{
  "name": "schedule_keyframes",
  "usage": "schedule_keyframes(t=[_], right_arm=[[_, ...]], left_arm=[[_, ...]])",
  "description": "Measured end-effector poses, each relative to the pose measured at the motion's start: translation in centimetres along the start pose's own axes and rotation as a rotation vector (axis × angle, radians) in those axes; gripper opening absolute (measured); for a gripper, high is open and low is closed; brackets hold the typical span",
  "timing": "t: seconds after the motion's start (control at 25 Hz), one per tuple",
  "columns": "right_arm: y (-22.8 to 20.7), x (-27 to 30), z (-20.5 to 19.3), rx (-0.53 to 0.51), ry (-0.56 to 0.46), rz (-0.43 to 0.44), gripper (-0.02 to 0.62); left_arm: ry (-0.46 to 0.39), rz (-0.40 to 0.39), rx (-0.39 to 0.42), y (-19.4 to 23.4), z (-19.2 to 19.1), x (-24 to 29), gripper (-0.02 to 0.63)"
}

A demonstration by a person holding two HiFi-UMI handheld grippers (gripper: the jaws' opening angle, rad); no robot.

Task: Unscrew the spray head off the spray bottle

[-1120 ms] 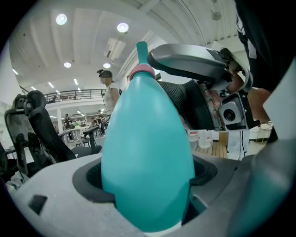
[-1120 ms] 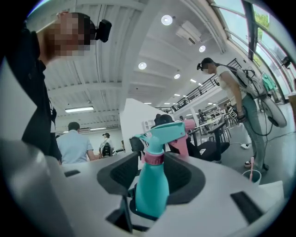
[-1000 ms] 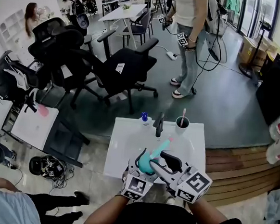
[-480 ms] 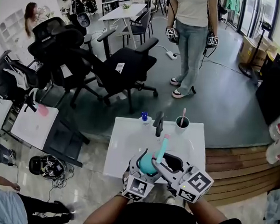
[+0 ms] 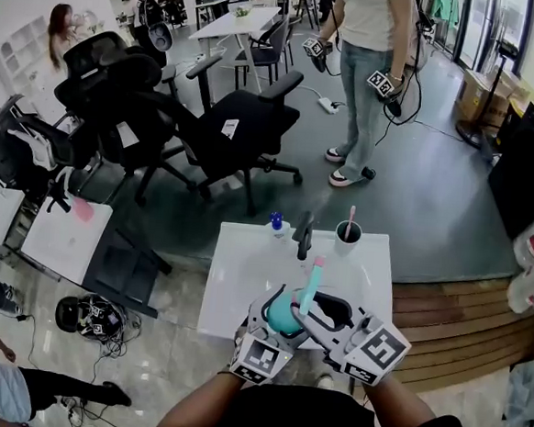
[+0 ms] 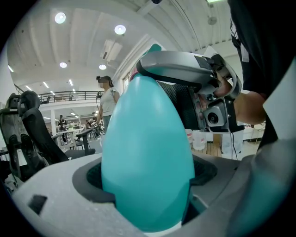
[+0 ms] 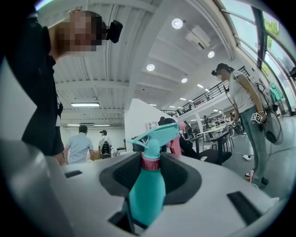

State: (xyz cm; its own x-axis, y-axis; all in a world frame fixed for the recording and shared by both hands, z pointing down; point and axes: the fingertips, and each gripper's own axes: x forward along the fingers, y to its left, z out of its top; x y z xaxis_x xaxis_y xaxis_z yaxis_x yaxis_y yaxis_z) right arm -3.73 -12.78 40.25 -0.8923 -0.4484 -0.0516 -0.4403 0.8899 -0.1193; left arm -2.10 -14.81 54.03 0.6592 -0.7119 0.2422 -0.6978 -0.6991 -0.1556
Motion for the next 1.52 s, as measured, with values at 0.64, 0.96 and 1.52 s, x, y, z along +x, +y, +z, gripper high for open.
schedule_keyframes(t=[0.64,0.96,1.52], right_arm=[[3.6,-1.9,0.3,-0.102,0.038,0.367,0.141],[1.3,-0.8,-0.4,0.052,-0.073,0.106,0.213],[-0.3,0.1,-1.0,0.201,-0.063,-0.094,0.202]], left_arm=[[-0.098,-0.220,0.070,-3.5,2.3,-1.4,0.463],[-0.008,-0.030,-0.027,0.7,0.5,-0.9,0.463],[0.028,0.065,-0.035,1.9,-0.9,-0.4,0.463]])
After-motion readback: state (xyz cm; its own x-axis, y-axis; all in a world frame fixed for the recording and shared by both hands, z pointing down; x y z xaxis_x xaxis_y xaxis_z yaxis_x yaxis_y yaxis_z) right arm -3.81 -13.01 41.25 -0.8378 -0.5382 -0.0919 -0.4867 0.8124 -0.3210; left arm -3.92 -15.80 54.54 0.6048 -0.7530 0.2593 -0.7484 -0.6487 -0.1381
